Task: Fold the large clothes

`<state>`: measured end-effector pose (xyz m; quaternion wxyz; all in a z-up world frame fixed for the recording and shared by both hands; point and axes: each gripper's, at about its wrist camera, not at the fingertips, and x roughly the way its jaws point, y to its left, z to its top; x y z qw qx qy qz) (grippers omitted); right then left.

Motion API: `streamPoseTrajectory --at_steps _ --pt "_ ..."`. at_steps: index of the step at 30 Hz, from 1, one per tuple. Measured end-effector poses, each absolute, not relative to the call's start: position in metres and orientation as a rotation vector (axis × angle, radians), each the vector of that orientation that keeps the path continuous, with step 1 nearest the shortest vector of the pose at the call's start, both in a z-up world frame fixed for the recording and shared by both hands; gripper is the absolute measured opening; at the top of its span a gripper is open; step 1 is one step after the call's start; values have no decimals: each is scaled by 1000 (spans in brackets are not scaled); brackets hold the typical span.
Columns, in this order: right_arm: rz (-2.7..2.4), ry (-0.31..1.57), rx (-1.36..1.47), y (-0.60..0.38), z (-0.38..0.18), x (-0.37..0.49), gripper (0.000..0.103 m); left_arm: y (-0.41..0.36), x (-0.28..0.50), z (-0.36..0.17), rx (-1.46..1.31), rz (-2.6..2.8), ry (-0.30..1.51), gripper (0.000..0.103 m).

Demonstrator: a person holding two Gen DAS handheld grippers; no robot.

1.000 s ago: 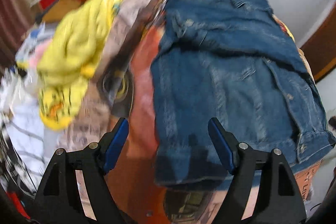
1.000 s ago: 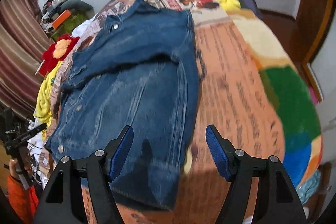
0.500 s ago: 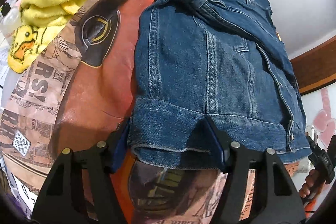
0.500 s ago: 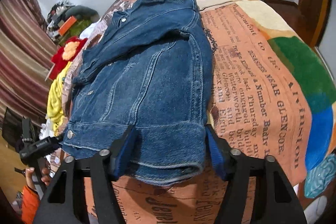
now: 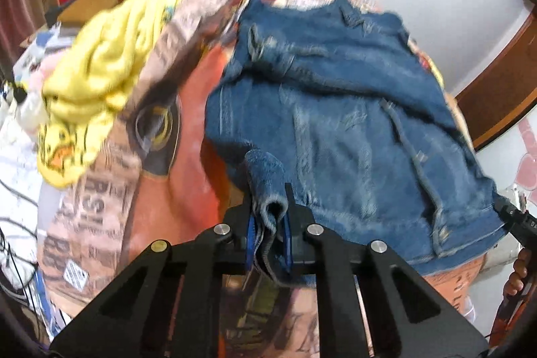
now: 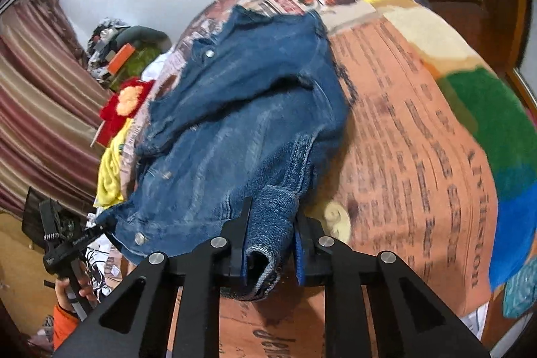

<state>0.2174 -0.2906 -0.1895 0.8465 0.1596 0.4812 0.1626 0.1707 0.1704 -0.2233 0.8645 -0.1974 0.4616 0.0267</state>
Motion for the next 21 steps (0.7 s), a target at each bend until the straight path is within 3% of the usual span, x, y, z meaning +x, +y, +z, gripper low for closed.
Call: streamPoseTrajectory --at_steps 21 --pt "395 804 172 -249 -101 370 16 167 310 -115 -224 18 675 12"
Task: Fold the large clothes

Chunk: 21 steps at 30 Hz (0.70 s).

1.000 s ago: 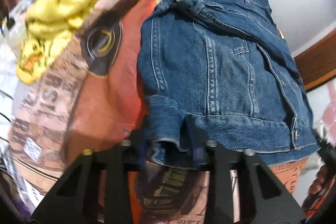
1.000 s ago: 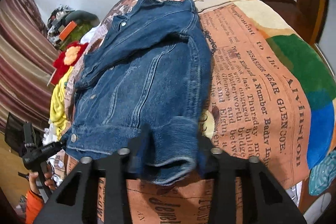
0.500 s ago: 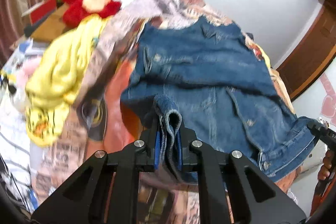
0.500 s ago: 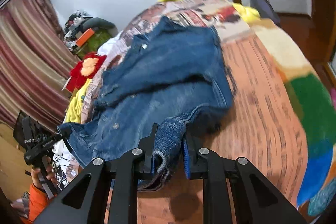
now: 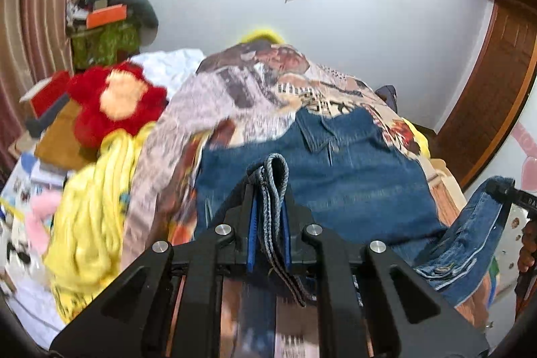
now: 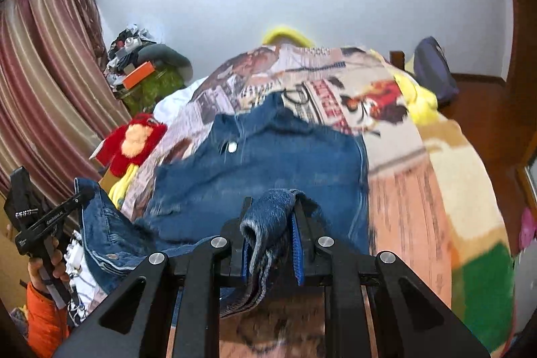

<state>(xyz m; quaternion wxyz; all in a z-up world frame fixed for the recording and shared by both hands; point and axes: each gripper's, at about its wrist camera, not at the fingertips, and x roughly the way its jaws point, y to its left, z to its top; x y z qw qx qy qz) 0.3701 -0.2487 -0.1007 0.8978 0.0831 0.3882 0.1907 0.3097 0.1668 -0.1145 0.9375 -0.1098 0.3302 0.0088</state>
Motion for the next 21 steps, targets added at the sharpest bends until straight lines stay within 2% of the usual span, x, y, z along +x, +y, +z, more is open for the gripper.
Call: streamPoseTrajectory --at_steps 12,16,21 --pt "402 752 144 -222 -94 488 17 181 418 -115 -195 80 648 10" --pt "359 805 173 -220 -119 536 17 211 459 -140 -320 117 694 10" --pt "297 949 224 -229 -181 587 17 231 503 -197 -414 165 817 10"
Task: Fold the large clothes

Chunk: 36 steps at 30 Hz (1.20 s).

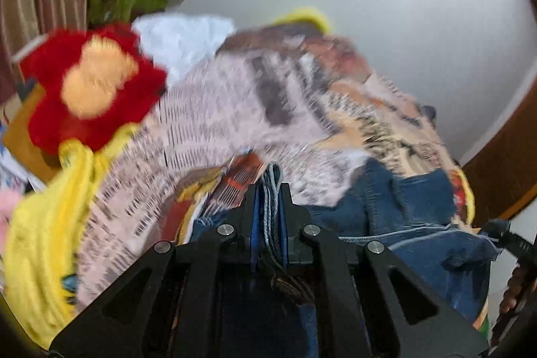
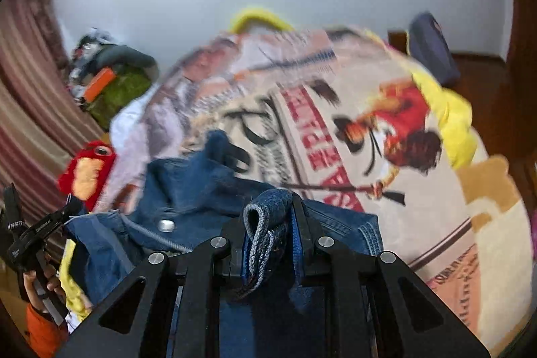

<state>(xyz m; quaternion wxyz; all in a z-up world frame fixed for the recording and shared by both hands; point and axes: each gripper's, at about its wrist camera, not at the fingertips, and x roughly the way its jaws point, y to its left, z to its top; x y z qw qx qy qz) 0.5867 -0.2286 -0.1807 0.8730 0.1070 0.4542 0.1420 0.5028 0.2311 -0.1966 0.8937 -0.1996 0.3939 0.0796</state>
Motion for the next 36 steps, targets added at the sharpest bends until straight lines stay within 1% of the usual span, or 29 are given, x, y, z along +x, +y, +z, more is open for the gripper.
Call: streamPoseTrajectory --at_steps 2,3,5,9,13,18,21,22,23,24,25,26,27,28,36 --pt "272 992 212 -229 -203 595 17 231 514 -218 -373 222 856 8" --pt "261 1000 203 -230 -212 598 17 232 517 -227 -339 264 865 1" --pt "238 987 182 -232 -219 600 17 236 523 -241 -277 333 886 0" --pt "107 908 84 -244 -208 604 17 251 525 -260 -323 324 930 0" --pt "95 926 63 -263 -194 609 17 249 520 -252 -282 296 929 0" --pt "137 917 27 -264 -179 589 17 230 507 -224 -217 222 903 2" --pt "194 922 15 -252 -174 574 17 216 501 -209 -177 178 906 10" --pt "215 921 1 -246 -172 569 17 210 497 -205 -162 160 912 18" --pt "230 918 -14 -239 -170 564 17 206 495 -202 -149 146 916 29" --pt "250 915 -37 -230 -168 559 17 202 493 -201 -139 136 916 36" --pt "271 914 -60 -220 -167 555 17 197 490 -198 -129 125 914 50" --pt "296 914 -81 -210 -166 551 17 192 486 -197 -121 113 911 62" --pt "315 914 -98 -201 -166 547 17 187 484 -196 -116 105 909 66" --pt "333 917 -115 -193 -166 545 17 183 481 -196 -116 91 910 70" --pt "537 962 -189 -115 -187 517 17 145 478 -230 -188 -60 1012 70"
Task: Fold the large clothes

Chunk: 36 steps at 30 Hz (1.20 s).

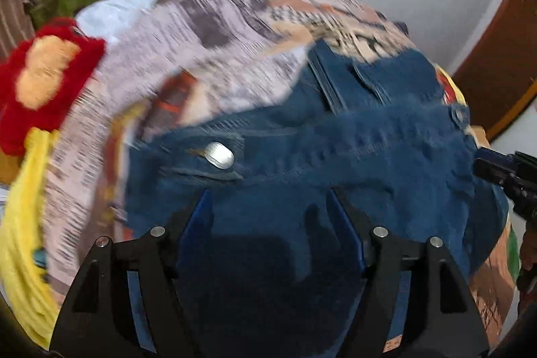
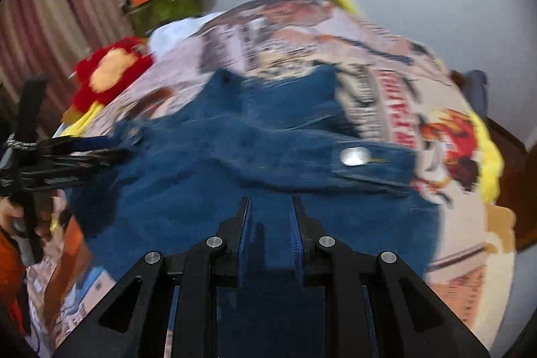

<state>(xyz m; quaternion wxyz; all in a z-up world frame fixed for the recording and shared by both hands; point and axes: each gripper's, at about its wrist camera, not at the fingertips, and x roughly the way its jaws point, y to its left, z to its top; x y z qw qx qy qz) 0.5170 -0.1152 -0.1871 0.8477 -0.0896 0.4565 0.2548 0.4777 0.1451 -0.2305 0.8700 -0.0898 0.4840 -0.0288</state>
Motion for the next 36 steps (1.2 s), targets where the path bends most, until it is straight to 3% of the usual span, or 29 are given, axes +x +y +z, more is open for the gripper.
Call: streamPoseTrajectory --at_steps 3,5,6,11,18,24,30,36 --pt "596 997 -241 -92 -205 509 17 128 477 -250 -72 -43 1043 72" --pt "593 1026 -331 -82 -225 505 17 126 474 -258 -9 -2 1028 85" --pt "587 1027 -362 -81 -232 505 17 128 473 -259 8 22 1015 86" --pt "634 954 -361 -97 -240 493 17 159 468 -271 141 181 1028 86" --pt "570 959 -369 -121 -236 487 17 217 445 -275 -5 256 1046 87" --pt "487 961 -414 -147 -230 481 17 236 421 -265 29 329 1040 87" --pt "385 949 -490 -165 -223 466 20 229 396 -231 -8 275 982 86" --pt "384 997 -332 -193 -221 465 23 169 394 -204 -17 91 914 87"
